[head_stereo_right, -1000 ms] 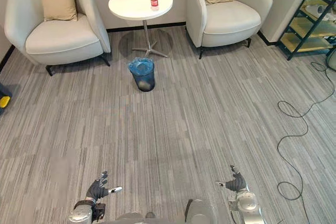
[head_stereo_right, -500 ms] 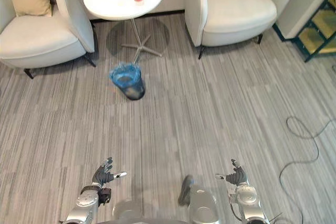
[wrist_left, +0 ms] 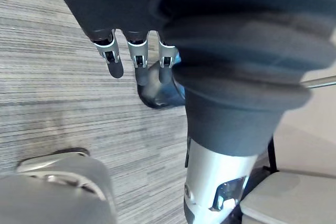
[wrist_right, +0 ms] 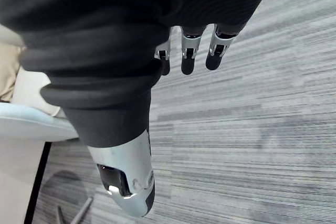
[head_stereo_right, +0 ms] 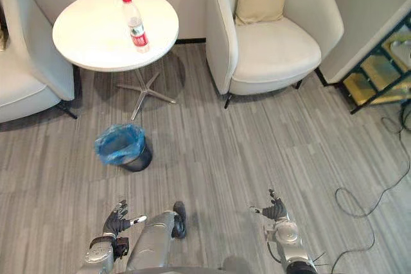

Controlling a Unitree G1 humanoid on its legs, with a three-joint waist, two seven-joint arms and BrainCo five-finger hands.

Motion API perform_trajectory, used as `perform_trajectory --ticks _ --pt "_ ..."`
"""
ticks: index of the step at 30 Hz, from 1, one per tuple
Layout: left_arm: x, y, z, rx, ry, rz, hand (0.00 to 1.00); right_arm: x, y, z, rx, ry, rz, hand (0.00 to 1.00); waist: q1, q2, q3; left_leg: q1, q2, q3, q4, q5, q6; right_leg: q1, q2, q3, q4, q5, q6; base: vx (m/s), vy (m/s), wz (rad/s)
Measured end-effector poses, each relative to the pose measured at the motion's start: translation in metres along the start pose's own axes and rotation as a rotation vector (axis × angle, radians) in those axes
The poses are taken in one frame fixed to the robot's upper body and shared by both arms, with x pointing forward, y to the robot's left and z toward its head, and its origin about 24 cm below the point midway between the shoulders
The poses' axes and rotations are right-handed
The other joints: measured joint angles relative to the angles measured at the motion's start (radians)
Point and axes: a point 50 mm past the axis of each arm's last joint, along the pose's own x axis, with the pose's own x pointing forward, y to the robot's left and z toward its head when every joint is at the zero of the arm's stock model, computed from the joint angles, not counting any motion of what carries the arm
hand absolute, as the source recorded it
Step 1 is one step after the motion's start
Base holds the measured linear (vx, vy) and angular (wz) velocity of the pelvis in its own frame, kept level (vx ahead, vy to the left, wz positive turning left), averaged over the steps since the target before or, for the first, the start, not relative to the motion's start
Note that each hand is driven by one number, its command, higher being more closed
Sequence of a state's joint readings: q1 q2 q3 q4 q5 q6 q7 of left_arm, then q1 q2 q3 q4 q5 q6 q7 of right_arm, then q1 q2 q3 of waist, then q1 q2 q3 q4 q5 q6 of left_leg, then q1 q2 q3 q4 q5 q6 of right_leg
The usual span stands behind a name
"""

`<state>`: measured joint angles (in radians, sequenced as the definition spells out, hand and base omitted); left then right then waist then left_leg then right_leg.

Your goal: Gather rubbish on tea table into small bin, then transfer packed bag to large trash can.

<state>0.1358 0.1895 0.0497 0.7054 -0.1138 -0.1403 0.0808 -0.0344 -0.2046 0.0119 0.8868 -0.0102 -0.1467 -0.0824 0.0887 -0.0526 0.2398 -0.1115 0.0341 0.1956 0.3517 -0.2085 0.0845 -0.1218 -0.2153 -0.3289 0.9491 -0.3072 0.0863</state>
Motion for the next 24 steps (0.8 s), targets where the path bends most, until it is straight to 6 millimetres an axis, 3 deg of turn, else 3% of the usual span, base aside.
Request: perform_trajectory --ticks 1,2,4,5,6,7,9,10,12,13,14,17,18,19,20,22,24 --pt "0.002 -0.001 0.004 -0.005 -0.012 0.003 0.00 0.001 0.000 0.002 -0.001 -0.006 0.002 0.00 -0.005 0.003 0.001 0.037 0.001 -0.020 -0.027 -0.002 -0.003 -0.037 0.013 -0.006 -0.097 -0.013 -0.019 0.49 -0.067 0.67" --pt "0.003 -0.002 0.007 -0.008 -0.024 0.004 0.00 0.002 -0.001 0.006 -0.001 -0.017 -0.001 0.00 -0.022 0.022 0.007 0.059 0.002 -0.062 -0.047 -0.007 -0.011 -0.094 0.045 0.031 -0.271 -0.009 -0.015 0.49 -0.091 1.02" --pt "0.006 -0.006 0.012 -0.014 -0.037 -0.003 0.00 0.002 -0.005 0.004 -0.005 -0.012 -0.013 0.00 -0.035 0.018 0.006 0.085 -0.002 -0.123 -0.060 -0.023 -0.037 -0.137 0.102 0.179 -0.566 0.066 0.015 0.54 -0.168 1.16" --pt "0.007 -0.008 0.013 -0.018 -0.036 -0.003 0.00 -0.001 -0.008 -0.003 -0.008 0.009 -0.019 0.00 -0.047 0.016 0.006 0.096 -0.008 -0.166 -0.045 -0.049 -0.064 -0.141 0.119 0.305 -0.716 0.167 0.041 0.62 -0.277 1.42" --pt "0.006 -0.009 0.010 -0.020 -0.023 -0.005 0.00 -0.005 -0.008 -0.011 -0.008 0.032 -0.019 0.00 -0.049 0.016 0.006 0.103 -0.003 -0.201 0.001 -0.089 -0.091 -0.123 0.132 0.367 -0.730 0.286 0.051 0.53 -0.280 1.43" --pt "0.005 -0.011 0.007 -0.024 -0.011 -0.007 0.00 -0.007 -0.009 -0.015 -0.010 0.045 -0.021 0.00 -0.050 0.024 0.007 0.107 0.010 -0.212 0.027 -0.109 -0.105 -0.110 0.144 0.371 -0.710 0.319 0.012 0.51 -0.321 1.02" --pt "0.001 -0.019 -0.003 -0.040 0.022 -0.020 0.00 -0.008 -0.013 -0.015 -0.010 0.042 -0.030 0.00 -0.051 0.066 0.005 0.025 0.073 -0.215 0.217 -0.098 -0.147 -0.085 0.164 0.275 -0.654 0.239 -0.026 0.44 -0.317 0.98" --pt "0.001 -0.024 -0.003 -0.054 0.028 -0.029 0.00 -0.010 -0.015 -0.015 0.000 0.031 -0.041 0.00 -0.060 0.078 0.020 -0.043 0.124 -0.166 0.388 -0.035 -0.153 -0.028 0.171 0.221 -0.662 0.213 -0.050 0.39 -0.311 1.13" --pt "0.000 -0.027 -0.006 -0.054 0.036 -0.040 0.00 -0.014 -0.015 -0.018 0.012 0.030 -0.044 0.00 -0.042 0.071 0.033 -0.105 0.205 -0.066 0.547 -0.033 -0.130 0.063 0.187 0.189 -0.708 0.199 -0.074 0.33 -0.242 0.67" --pt "-0.001 -0.027 -0.008 -0.048 0.042 -0.043 0.00 -0.015 -0.014 -0.018 0.026 0.023 -0.049 0.00 -0.038 0.063 0.036 -0.128 0.222 -0.027 0.574 -0.043 -0.116 0.126 0.182 0.167 -0.752 0.195 -0.080 0.34 -0.198 0.49" --pt "-0.001 -0.028 -0.008 -0.046 0.042 -0.046 0.00 -0.015 -0.015 -0.017 0.036 0.017 -0.057 0.00 -0.030 0.048 0.041 -0.144 0.222 -0.003 0.541 -0.047 -0.112 0.159 0.177 0.155 -0.782 0.195 -0.080 0.37 -0.168 0.47" --pt "0.002 -0.030 -0.002 -0.038 0.026 -0.056 0.00 -0.014 -0.023 -0.014 0.065 0.003 -0.092 0.00 -0.022 0.056 0.040 -0.185 0.175 0.041 0.207 -0.021 -0.139 0.194 0.162 0.111 -0.837 0.189 -0.071 0.26 0.006 0.41" --pt "0.002 -0.032 -0.001 -0.038 0.025 -0.061 0.00 -0.014 -0.027 -0.014 0.070 0.002 -0.105 0.00 -0.023 0.074 0.030 -0.178 0.151 0.056 0.019 0.060 -0.155 0.195 0.162 0.091 -0.839 0.173 -0.048 0.18 0.084 0.35" --pt "0.002 -0.032 -0.002 -0.038 0.028 -0.061 0.00 -0.015 -0.028 -0.016 0.070 0.006 -0.108 0.00 -0.020 0.078 0.032 -0.171 0.140 0.048 -0.029 0.156 -0.150 0.201 0.165 0.090 -0.837 0.164 -0.039 0.29 0.126 0.28" --pt "0.002 -0.026 -0.007 -0.022 0.046 -0.047 0.00 -0.014 -0.018 -0.014 0.083 0.002 -0.085 0.00 -0.015 0.052 0.028 -0.142 0.101 0.048 -0.057 0.185 -0.115 0.211 0.139 0.098 -0.831 0.144 -0.020 0.26 0.102 0.14" --pt "0.001 -0.023 -0.011 -0.013 0.064 -0.040 0.00 -0.014 -0.014 -0.009 0.081 -0.021 -0.074 0.00 -0.017 0.029 0.028 -0.143 0.075 0.049 -0.032 0.143 -0.099 0.216 0.107 0.089 -0.803 0.115 0.004 0.26 0.091 0.16" --pt "-0.002 -0.022 -0.018 -0.008 0.085 -0.040 0.00 -0.010 -0.012 0.001 0.053 -0.053 -0.061 0.00 -0.019 0.026 0.030 -0.103 0.058 0.058 0.013 0.053 -0.101 0.141 0.049 0.124 -0.533 0.069 0.039 0.22 0.125 -0.01"
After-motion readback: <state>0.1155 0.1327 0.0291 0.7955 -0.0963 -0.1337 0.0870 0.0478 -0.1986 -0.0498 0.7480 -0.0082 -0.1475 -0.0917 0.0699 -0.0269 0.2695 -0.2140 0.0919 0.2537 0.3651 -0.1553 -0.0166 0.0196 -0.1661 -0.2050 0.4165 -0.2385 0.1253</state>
